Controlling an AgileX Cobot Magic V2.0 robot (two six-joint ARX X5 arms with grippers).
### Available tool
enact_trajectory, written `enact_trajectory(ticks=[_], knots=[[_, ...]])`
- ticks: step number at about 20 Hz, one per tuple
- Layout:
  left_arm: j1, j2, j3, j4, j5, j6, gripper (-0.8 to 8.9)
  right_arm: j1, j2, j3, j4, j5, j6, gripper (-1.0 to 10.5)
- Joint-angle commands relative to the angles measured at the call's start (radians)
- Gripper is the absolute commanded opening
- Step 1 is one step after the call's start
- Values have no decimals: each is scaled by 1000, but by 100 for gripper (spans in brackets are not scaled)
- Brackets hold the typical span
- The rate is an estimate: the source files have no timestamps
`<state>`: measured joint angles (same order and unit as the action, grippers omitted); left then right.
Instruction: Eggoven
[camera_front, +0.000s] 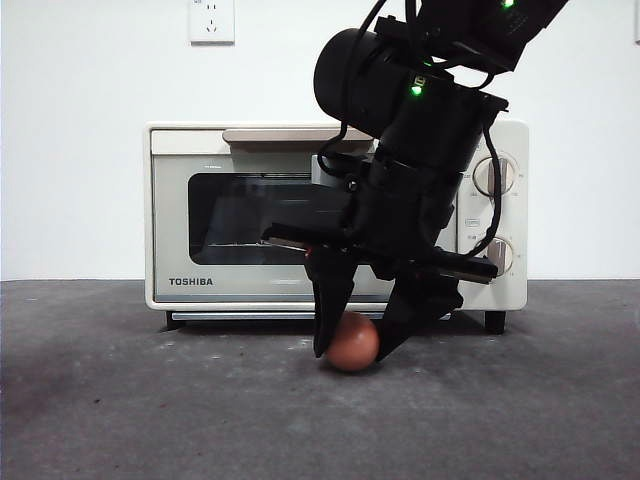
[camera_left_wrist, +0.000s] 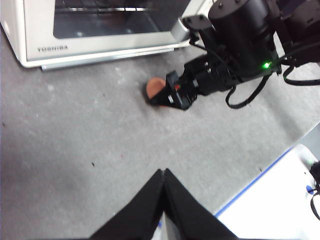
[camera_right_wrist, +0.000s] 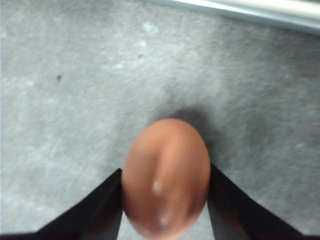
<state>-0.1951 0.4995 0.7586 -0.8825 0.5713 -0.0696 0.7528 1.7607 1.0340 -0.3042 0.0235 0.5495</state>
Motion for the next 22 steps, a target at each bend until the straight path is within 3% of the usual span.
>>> enact_trajectory(ticks=[1, 7, 9, 15, 18, 22], knots=[[-3, 20, 19, 51, -5, -4, 7, 20, -18, 17, -43, -5, -38, 2], [-26, 148, 21, 243, -5, -57, 7, 96, -262, 17, -201, 14, -148, 2], [-60, 216, 22, 353, -17, -88, 7, 123, -381, 17, -263, 61, -170, 2], [-196, 482, 100, 624, -170, -103, 7, 149, -710, 17, -459, 200, -191, 2], [-224, 620, 177, 711, -188, -99, 7, 149, -814, 17, -521, 267, -191, 2], [-234, 740, 254, 749, -193, -92, 7, 149, -887, 17, -568, 296, -191, 2]])
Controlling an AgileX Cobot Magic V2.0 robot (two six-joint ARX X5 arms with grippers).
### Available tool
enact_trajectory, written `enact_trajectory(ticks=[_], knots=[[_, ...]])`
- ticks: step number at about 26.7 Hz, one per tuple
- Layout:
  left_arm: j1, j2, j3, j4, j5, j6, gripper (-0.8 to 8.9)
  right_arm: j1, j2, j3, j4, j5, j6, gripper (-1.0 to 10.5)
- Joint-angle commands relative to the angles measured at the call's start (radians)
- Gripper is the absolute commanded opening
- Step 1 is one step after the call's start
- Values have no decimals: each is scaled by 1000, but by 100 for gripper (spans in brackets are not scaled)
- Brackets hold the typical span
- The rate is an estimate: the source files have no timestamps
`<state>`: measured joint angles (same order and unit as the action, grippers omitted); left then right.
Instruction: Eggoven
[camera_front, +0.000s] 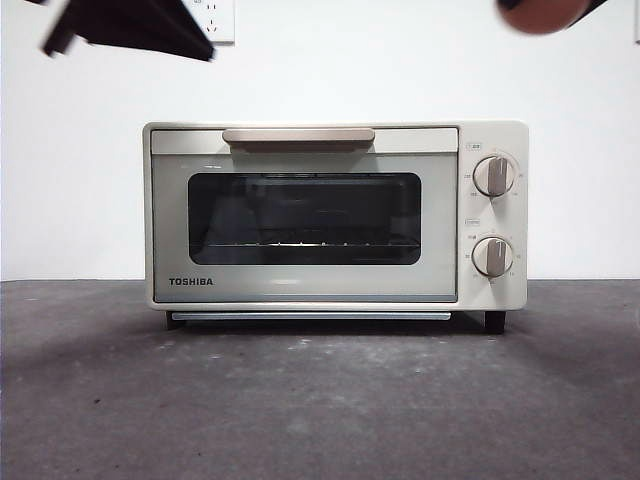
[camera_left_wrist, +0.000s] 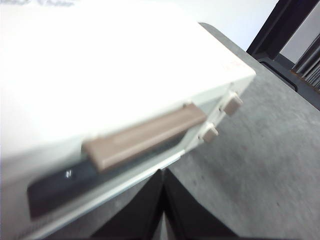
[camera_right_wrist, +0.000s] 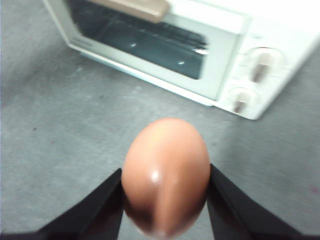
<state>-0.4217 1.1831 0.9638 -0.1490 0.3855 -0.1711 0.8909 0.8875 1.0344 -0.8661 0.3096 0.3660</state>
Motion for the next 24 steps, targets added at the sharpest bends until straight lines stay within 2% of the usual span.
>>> enact_trajectory(ticks=[1, 12, 15, 24], knots=[[-10, 87, 71, 14, -13, 16, 7, 11, -29, 17, -15, 13, -8, 2], [-44, 302, 223, 13, -69, 79, 7, 11, -113, 17, -46, 40, -8, 2], [-58, 328, 229, 15, -77, 82, 7, 11, -120, 17, -59, 64, -8, 2], [-80, 391, 229, 10, -144, 118, 7, 11, -120, 17, -63, 65, -8, 2]])
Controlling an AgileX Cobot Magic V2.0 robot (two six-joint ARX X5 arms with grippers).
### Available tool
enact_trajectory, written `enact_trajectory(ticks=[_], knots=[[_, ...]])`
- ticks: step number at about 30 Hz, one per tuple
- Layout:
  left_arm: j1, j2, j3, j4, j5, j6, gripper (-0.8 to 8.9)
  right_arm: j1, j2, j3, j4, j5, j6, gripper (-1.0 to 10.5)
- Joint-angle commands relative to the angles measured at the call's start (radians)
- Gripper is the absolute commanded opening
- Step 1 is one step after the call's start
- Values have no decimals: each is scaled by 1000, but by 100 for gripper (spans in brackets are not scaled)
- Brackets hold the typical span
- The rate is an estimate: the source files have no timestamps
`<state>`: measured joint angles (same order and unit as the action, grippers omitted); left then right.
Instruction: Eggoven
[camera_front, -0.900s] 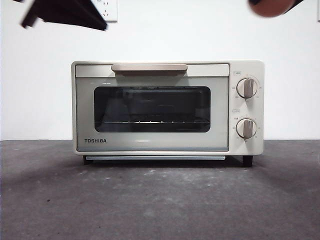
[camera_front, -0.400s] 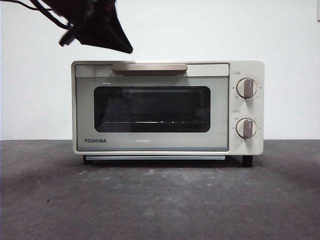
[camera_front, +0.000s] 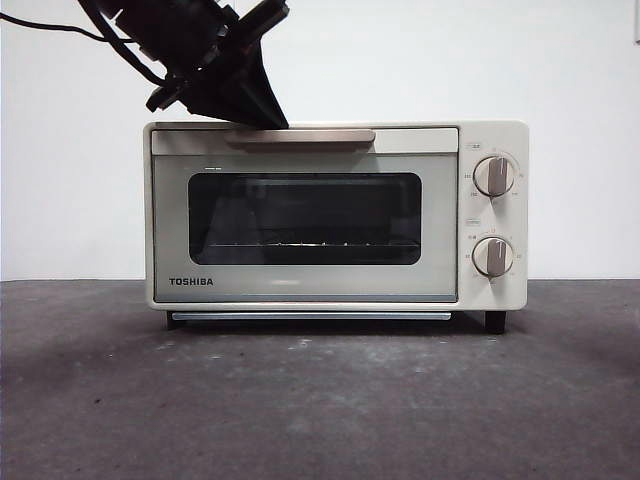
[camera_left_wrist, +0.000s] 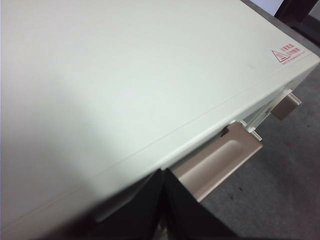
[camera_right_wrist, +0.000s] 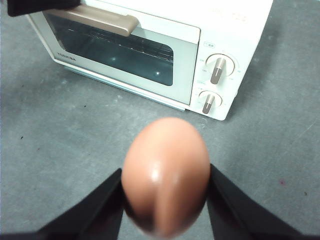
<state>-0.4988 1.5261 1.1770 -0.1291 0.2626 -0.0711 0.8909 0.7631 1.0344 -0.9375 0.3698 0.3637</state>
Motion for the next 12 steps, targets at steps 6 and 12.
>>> enact_trajectory(ticks=[6, 12], knots=[[-40, 55, 15, -87, -21, 35, 7, 11, 5, 17, 10, 5, -6, 2], [-127, 55, 15, -185, -20, 37, 7, 10, 5, 17, 16, 5, -13, 2]])
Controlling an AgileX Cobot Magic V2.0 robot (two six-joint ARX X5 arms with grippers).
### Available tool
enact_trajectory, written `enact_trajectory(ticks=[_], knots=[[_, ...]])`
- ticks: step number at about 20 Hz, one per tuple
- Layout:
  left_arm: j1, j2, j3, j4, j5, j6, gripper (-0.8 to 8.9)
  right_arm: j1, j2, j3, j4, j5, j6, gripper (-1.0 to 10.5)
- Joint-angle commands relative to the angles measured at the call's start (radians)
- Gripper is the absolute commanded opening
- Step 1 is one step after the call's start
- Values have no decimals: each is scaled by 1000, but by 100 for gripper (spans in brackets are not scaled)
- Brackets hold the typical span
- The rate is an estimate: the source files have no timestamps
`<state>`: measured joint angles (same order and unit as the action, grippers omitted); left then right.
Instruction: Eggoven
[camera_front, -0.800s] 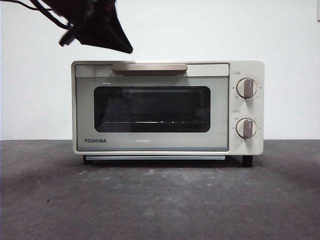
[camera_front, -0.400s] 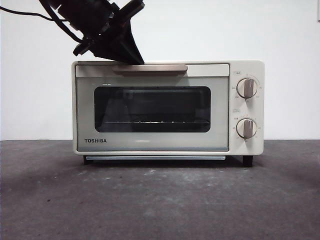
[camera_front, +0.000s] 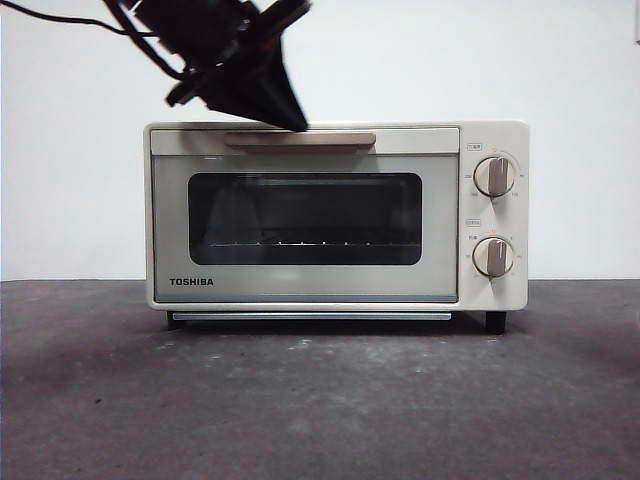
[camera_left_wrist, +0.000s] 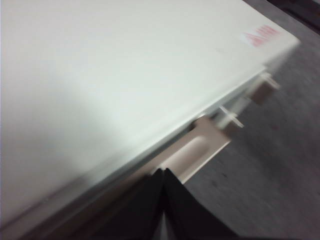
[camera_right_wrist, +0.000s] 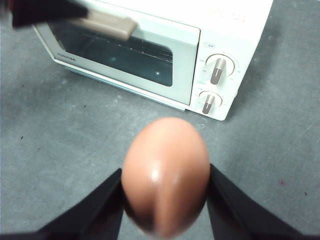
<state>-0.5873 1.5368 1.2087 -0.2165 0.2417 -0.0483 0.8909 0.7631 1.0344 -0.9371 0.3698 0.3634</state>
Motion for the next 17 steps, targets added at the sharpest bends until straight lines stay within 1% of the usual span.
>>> enact_trajectory(ticks=[1, 10, 14, 17], knots=[[-58, 44, -16, -112, 1, 14, 7, 10, 5, 17, 18, 5, -13, 2], [-189, 43, -16, -218, 1, -2, 7, 8, 7, 17, 31, 6, -13, 2], [-212, 28, -16, -249, 1, -34, 7, 8, 28, 17, 72, 5, -13, 2], [-211, -30, -16, -278, 1, -42, 7, 8, 70, 17, 93, 4, -13, 3]])
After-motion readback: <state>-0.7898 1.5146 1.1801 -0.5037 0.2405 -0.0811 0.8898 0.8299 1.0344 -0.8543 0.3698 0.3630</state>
